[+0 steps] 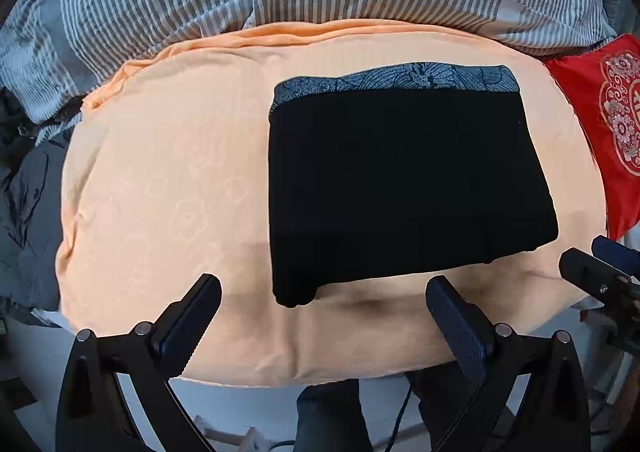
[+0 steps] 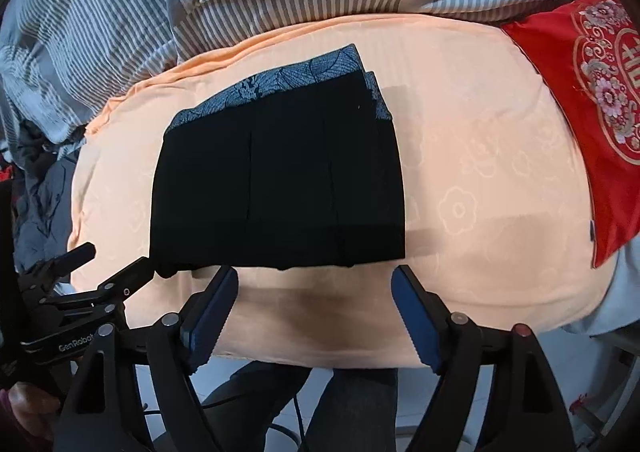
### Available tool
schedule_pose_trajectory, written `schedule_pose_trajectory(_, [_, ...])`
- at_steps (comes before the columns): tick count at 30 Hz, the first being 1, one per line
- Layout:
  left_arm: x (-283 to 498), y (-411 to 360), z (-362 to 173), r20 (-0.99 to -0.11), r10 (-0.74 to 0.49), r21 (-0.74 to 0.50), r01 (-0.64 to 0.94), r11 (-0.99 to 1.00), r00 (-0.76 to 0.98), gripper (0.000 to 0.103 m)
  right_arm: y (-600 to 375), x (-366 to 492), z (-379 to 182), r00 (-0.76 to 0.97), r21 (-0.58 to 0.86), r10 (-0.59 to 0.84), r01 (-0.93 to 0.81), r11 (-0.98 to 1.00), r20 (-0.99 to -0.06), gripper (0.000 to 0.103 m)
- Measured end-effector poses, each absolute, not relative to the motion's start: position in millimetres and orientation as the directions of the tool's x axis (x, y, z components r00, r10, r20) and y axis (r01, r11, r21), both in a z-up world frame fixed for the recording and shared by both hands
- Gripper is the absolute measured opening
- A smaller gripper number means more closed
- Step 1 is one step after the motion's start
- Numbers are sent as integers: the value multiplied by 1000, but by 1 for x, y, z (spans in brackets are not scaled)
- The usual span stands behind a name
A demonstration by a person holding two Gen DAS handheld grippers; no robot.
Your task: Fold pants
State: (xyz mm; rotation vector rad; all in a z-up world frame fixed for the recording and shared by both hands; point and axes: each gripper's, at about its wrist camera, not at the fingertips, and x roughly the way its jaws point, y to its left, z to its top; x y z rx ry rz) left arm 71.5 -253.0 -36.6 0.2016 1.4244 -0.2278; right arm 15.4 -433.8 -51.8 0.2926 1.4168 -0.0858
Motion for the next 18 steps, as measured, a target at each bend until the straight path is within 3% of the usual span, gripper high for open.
schedule_pose_trajectory(3, [69, -251, -27, -989, -30, 10, 265, 964, 146, 103, -430, 15, -46, 156, 129, 94, 235, 963, -983, 85])
schedule_pose_trajectory(6, [66, -249, -20, -987, -24, 18, 252, 968, 161, 103, -429, 16, -42, 151, 119, 83, 245, 962, -985, 103])
schedule_pose_trajectory(18, [69, -243, -5, -990, -46, -16, 222, 975, 130, 103, -425, 15, -24, 115, 79, 52, 247, 966, -992, 103])
